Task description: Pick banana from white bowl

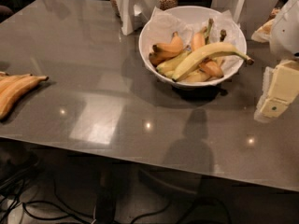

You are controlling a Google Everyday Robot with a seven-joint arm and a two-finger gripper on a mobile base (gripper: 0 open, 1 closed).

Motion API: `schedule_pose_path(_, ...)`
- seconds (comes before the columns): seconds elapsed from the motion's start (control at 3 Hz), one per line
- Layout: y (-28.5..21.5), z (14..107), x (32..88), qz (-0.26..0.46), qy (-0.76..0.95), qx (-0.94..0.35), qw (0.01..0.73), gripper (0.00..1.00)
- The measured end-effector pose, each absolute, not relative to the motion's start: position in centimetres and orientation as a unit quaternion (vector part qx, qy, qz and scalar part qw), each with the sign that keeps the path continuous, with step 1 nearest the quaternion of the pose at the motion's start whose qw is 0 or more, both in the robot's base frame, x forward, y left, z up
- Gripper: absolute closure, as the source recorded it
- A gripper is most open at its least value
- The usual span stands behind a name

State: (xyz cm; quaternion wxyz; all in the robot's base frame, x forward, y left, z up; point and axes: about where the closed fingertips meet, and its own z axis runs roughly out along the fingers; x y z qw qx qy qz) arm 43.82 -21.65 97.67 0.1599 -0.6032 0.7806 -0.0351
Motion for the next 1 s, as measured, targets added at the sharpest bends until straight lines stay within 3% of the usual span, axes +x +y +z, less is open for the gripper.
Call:
schedule_pose_path(0.33, -21.6, 97.7, 43.8, -0.035, 0.781, -0.603, 0.160, 0.00)
schedule_pose_path(1.0, -20.0, 98.0, 47.2, -0.038, 0.738, -0.628, 0.245, 0.00)
